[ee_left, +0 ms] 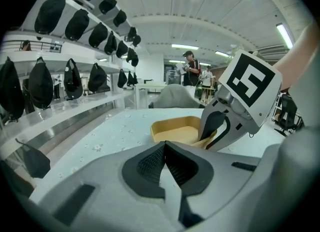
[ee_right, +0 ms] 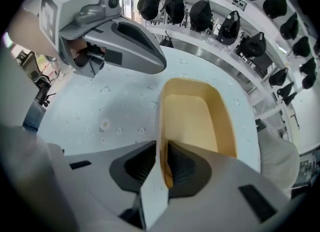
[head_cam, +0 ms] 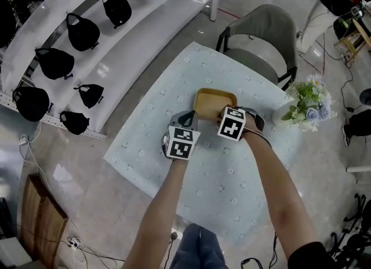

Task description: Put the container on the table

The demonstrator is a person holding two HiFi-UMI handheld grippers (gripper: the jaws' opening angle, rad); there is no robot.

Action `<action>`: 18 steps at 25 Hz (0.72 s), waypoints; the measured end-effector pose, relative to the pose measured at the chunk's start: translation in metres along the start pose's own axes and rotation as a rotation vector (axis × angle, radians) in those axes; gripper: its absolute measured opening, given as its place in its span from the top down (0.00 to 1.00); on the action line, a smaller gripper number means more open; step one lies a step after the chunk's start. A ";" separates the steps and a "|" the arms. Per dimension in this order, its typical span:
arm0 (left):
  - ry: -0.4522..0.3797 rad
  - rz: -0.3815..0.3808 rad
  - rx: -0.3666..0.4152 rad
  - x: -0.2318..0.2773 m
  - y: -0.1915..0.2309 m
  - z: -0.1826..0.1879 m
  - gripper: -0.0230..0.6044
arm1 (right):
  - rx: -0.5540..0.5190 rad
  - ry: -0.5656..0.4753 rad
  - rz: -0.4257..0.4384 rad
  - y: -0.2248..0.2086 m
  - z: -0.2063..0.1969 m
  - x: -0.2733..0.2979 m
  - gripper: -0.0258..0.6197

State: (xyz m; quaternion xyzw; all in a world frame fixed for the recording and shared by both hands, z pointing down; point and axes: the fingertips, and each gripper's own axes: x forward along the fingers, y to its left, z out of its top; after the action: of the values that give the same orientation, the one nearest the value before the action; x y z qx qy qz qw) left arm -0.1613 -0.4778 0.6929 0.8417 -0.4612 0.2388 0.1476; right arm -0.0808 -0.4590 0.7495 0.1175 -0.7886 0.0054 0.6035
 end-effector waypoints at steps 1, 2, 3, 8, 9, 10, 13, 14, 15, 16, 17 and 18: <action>0.001 0.001 -0.001 0.000 0.001 -0.001 0.96 | 0.003 -0.007 -0.003 0.000 0.001 -0.001 0.85; 0.002 0.000 -0.001 -0.001 0.000 -0.002 0.96 | 0.004 -0.012 -0.007 0.000 0.002 -0.001 0.85; 0.002 -0.001 -0.001 -0.001 0.000 -0.002 0.96 | 0.005 -0.016 -0.012 -0.001 0.003 -0.002 0.82; -0.004 -0.004 0.010 -0.003 -0.003 0.002 0.96 | 0.011 -0.040 -0.056 -0.008 0.006 -0.011 0.81; -0.006 -0.004 0.010 -0.004 -0.004 0.003 0.96 | 0.013 -0.045 -0.063 -0.009 0.006 -0.013 0.81; -0.007 -0.004 0.011 -0.005 -0.004 0.004 0.96 | 0.014 -0.051 -0.070 -0.009 0.007 -0.016 0.81; -0.011 -0.006 0.013 -0.011 -0.005 0.008 0.96 | 0.035 -0.088 -0.099 -0.011 0.011 -0.028 0.81; -0.016 -0.007 0.013 -0.013 -0.005 0.010 0.96 | 0.050 -0.106 -0.107 -0.011 0.013 -0.033 0.81; -0.023 -0.007 0.012 -0.016 -0.005 0.012 0.96 | 0.065 -0.127 -0.116 -0.010 0.014 -0.038 0.82; -0.034 -0.006 0.010 -0.019 -0.005 0.016 0.96 | 0.081 -0.151 -0.128 -0.010 0.016 -0.043 0.84; -0.047 -0.006 0.009 -0.023 -0.005 0.020 0.96 | 0.099 -0.182 -0.144 -0.011 0.019 -0.050 0.87; -0.060 -0.006 0.010 -0.027 -0.006 0.026 0.96 | 0.119 -0.217 -0.162 -0.012 0.022 -0.058 0.89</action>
State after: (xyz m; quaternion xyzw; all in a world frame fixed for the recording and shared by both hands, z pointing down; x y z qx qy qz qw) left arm -0.1617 -0.4677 0.6561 0.8505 -0.4619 0.2154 0.1300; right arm -0.0852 -0.4635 0.6865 0.2163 -0.8355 -0.0092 0.5051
